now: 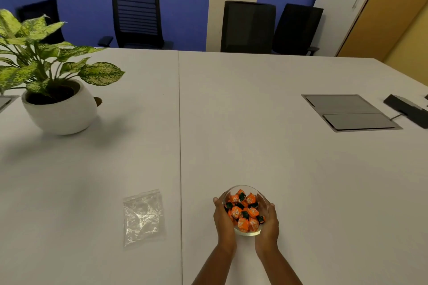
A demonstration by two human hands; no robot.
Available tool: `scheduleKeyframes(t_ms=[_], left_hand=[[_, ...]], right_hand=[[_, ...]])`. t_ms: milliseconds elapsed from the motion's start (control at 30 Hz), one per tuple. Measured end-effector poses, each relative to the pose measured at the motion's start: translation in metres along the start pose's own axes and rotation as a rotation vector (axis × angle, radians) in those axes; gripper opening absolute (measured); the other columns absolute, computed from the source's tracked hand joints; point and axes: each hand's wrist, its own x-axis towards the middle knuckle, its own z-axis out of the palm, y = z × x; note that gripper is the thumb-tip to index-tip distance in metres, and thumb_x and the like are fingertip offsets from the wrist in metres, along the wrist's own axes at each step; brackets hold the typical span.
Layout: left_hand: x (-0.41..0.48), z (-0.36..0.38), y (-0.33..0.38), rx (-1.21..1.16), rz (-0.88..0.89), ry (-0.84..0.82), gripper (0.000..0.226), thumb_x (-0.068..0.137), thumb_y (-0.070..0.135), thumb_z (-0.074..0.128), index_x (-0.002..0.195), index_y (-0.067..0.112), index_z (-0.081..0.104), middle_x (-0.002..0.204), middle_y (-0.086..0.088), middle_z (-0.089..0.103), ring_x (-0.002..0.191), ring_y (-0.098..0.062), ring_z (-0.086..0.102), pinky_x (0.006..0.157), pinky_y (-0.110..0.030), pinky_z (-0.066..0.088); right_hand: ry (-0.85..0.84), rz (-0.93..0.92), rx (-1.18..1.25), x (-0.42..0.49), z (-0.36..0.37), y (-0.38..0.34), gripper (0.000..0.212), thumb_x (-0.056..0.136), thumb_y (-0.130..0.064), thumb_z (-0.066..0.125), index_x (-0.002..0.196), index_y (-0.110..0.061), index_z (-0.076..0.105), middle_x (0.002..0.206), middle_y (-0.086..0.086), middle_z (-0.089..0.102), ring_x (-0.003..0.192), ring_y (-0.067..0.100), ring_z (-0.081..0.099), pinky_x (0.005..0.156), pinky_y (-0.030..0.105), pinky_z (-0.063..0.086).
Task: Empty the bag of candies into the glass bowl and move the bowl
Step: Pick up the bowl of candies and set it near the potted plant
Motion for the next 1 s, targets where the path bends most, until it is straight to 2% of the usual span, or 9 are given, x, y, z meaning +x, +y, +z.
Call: scheduleKeyframes(t_ms=[133, 200, 300, 367, 500, 667, 800, 1000], left_hand=[[0.023, -0.009, 0.046, -0.039, 0.116, 0.047, 0.051, 0.099, 0.036, 0.014, 0.124, 0.014, 0.053, 0.114, -0.007, 0.059, 0.101, -0.021, 0.055, 0.088, -0.032, 0.044], [0.035, -0.014, 0.066, -0.048, 0.145, 0.082, 0.051, 0.099, 0.036, 0.014, 0.125, 0.013, 0.053, 0.117, -0.01, 0.058, 0.102, -0.022, 0.055, 0.088, -0.032, 0.044], [0.059, -0.022, 0.101, -0.061, 0.162, 0.136, 0.052, 0.099, 0.038, 0.015, 0.125, 0.013, 0.053, 0.123, -0.015, 0.059, 0.108, -0.028, 0.056, 0.091, -0.036, 0.044], [0.078, -0.028, 0.123, -0.071, 0.178, 0.162, 0.053, 0.099, 0.038, 0.016, 0.124, 0.012, 0.054, 0.125, -0.017, 0.058, 0.105, -0.027, 0.055, 0.089, -0.035, 0.043], [0.121, -0.036, 0.165, -0.091, 0.19, 0.204, 0.053, 0.099, 0.041, 0.017, 0.125, 0.01, 0.052, 0.127, -0.021, 0.057, 0.112, -0.033, 0.055, 0.087, -0.036, 0.043], [0.168, -0.038, 0.2, -0.102, 0.197, 0.232, 0.054, 0.098, 0.042, 0.017, 0.127, 0.011, 0.051, 0.132, -0.019, 0.054, 0.12, -0.035, 0.052, 0.098, -0.042, 0.042], [0.214, -0.035, 0.221, -0.114, 0.219, 0.236, 0.054, 0.099, 0.04, 0.017, 0.124, 0.01, 0.054, 0.13, -0.02, 0.056, 0.117, -0.035, 0.053, 0.089, -0.037, 0.042], [0.282, -0.034, 0.234, -0.108, 0.191, 0.248, 0.053, 0.099, 0.04, 0.018, 0.127, 0.009, 0.051, 0.131, -0.021, 0.054, 0.119, -0.036, 0.052, 0.099, -0.043, 0.042]], right_hand=[[-0.094, 0.011, -0.003, 0.015, 0.054, -0.012, 0.037, 0.098, -0.031, 0.027, 0.109, -0.019, 0.061, 0.11, 0.008, 0.062, 0.099, 0.024, 0.058, 0.077, 0.034, 0.048], [-0.119, 0.028, -0.006, 0.022, 0.08, -0.016, 0.04, 0.098, -0.032, 0.028, 0.115, -0.015, 0.059, 0.108, 0.009, 0.062, 0.096, 0.024, 0.058, 0.076, 0.034, 0.048], [-0.157, 0.058, -0.02, 0.033, 0.125, -0.019, 0.041, 0.098, -0.033, 0.028, 0.117, -0.013, 0.058, 0.106, 0.01, 0.061, 0.096, 0.026, 0.057, 0.081, 0.037, 0.047], [-0.181, 0.065, -0.019, 0.043, 0.155, -0.021, 0.041, 0.098, -0.033, 0.028, 0.118, -0.013, 0.057, 0.106, 0.009, 0.06, 0.095, 0.025, 0.057, 0.085, 0.038, 0.045], [-0.229, 0.069, -0.024, 0.067, 0.212, -0.027, 0.04, 0.098, -0.032, 0.026, 0.115, -0.014, 0.057, 0.104, 0.008, 0.059, 0.085, 0.019, 0.058, 0.076, 0.034, 0.047], [-0.261, 0.061, -0.05, 0.098, 0.264, -0.032, 0.038, 0.098, -0.03, 0.026, 0.112, -0.016, 0.058, 0.108, 0.008, 0.058, 0.097, 0.024, 0.054, 0.087, 0.038, 0.043], [-0.281, 0.046, -0.064, 0.134, 0.299, -0.031, 0.041, 0.098, -0.029, 0.025, 0.117, -0.013, 0.058, 0.11, 0.006, 0.058, 0.098, 0.023, 0.055, 0.089, 0.038, 0.042], [-0.283, 0.071, -0.077, 0.19, 0.337, -0.017, 0.039, 0.097, -0.03, 0.029, 0.115, -0.013, 0.058, 0.111, 0.01, 0.059, 0.097, 0.025, 0.055, 0.088, 0.038, 0.043]])
